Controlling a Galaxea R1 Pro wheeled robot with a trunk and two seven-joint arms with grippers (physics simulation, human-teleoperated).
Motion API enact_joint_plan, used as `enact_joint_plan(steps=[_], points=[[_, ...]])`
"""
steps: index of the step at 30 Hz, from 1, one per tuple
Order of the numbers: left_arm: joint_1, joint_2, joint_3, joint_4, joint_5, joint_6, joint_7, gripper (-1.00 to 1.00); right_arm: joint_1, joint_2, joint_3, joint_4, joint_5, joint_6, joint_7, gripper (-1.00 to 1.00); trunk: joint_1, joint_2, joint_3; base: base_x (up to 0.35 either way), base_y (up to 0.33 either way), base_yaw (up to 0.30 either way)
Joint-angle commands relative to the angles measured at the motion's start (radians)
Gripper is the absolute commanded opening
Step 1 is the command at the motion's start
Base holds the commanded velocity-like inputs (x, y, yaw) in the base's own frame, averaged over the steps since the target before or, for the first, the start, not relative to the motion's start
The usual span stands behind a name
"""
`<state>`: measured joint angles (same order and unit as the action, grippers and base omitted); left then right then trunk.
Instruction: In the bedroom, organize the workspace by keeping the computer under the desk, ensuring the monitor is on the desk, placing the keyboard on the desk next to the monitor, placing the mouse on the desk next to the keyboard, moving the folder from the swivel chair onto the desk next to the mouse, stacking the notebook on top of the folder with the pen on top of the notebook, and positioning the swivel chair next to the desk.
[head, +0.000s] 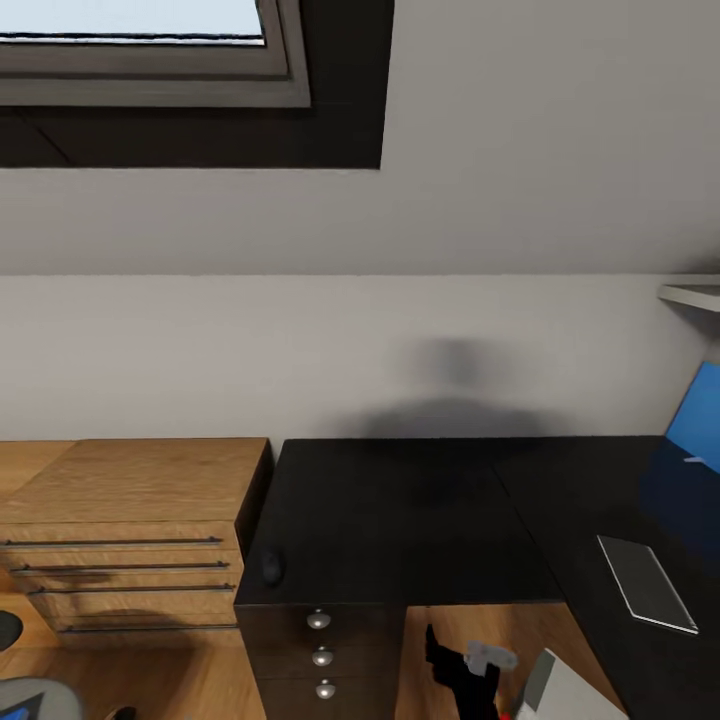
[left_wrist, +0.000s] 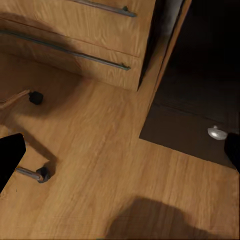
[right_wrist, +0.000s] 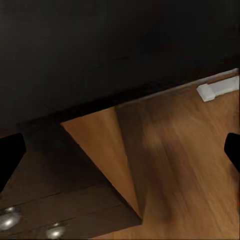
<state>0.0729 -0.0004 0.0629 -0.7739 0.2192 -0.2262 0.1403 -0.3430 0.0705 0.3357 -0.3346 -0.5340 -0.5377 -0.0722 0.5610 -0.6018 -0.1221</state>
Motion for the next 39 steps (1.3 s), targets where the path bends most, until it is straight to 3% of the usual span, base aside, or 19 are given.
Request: enact_joint_plan(steps=[1,4,6,8,9,11,14,16,18,19,22,24,28,29,34,39], points=[[0.001,0.000,0.000,-0.044,0.009,0.004,0.001,1.00,0.000,-0.002,0.007,-0.044,-0.005,0.024,-0.034,1.00,-0.004,0.006,0.001,0.000,0.000,0.000],[0.001,-0.001,0.002,-0.178,0.008,0.073,0.003,1.00,0.000,-0.011,0.008,-0.198,-0.003,0.144,-0.111,1.00,-0.015,0.027,0.011,0.000,0.000,0.000],[0.001,0.002,0.008,-0.351,0.010,0.277,0.004,1.00,-0.001,-0.024,0.006,-0.367,0.020,0.308,-0.161,1.00,-0.023,0.041,0.017,0.000,0.000,0.000],[0.001,0.002,0.017,-0.430,0.011,0.371,0.005,1.00,-0.001,-0.026,0.005,-0.421,0.038,0.377,-0.172,1.00,-0.030,0.055,0.023,0.000,0.000,0.000],[0.001,0.001,0.032,-0.519,0.012,0.459,0.006,1.00,-0.003,-0.024,0.003,-0.478,0.058,0.472,-0.191,1.00,-0.034,0.062,0.026,0.000,0.000,0.000],[0.001,0.001,0.048,-0.620,0.014,0.547,0.006,1.00,-0.018,-0.016,0.003,-0.543,0.080,0.612,-0.229,1.00,-0.042,0.076,0.033,0.000,0.000,0.000],[0.000,0.001,0.057,-0.681,0.021,0.596,0.007,1.00,-0.063,-0.003,0.002,-0.571,0.090,0.715,-0.264,1.00,-0.053,0.097,0.042,0.000,0.000,0.000],[-0.004,0.000,0.061,-0.714,0.042,0.638,0.008,1.00,-0.132,0.012,0.002,-0.559,0.095,0.782,-0.283,1.00,-0.061,0.111,0.048,0.000,0.000,0.000],[-0.033,0.001,0.065,-0.737,0.100,0.727,0.008,1.00,-0.247,0.029,0.002,-0.451,0.093,0.832,-0.295,1.00,-0.069,0.125,0.055,0.000,0.000,0.000],[-0.042,0.003,0.066,-0.741,0.122,0.753,0.009,1.00,-0.283,0.036,0.002,-0.399,0.090,0.841,-0.296,1.00,-0.073,0.132,0.058,0.000,0.000,0.000],[-0.049,0.007,0.073,-0.746,0.141,0.775,0.009,1.00,-0.318,0.049,0.007,-0.340,0.088,0.846,-0.298,1.00,-0.084,0.153,0.067,0.000,0.000,0.000],[-0.054,0.014,0.109,-0.748,0.153,0.789,0.008,1.00,-0.340,0.076,0.009,-0.299,0.091,0.845,-0.298,1.00,-0.084,0.153,0.067,0.000,0.000,0.000],[-0.057,0.019,0.161,-0.748,0.158,0.794,0.006,1.00,-0.350,0.095,0.006,-0.280,0.086,0.843,-0.299,1.00,-0.084,0.153,0.067,0.000,0.000,0.000],[-0.057,0.022,0.192,-0.748,0.159,0.795,0.004,1.00,-0.351,0.100,0.004,-0.277,0.067,0.841,-0.299,1.00,-0.084,0.153,0.067,0.000,0.000,0.000],[-0.058,0.022,0.217,-0.748,0.160,0.795,0.001,1.00,-0.351,0.104,0.008,-0.275,0.027,0.836,-0.299,1.00,-0.084,0.153,0.065,0.000,0.000,0.055],[-0.058,0.021,0.220,-0.749,0.160,0.794,0.001,1.00,-0.345,0.104,0.030,-0.273,0.022,0.834,-0.301,1.00,-0.084,0.153,0.060,0.000,0.000,0.149]])
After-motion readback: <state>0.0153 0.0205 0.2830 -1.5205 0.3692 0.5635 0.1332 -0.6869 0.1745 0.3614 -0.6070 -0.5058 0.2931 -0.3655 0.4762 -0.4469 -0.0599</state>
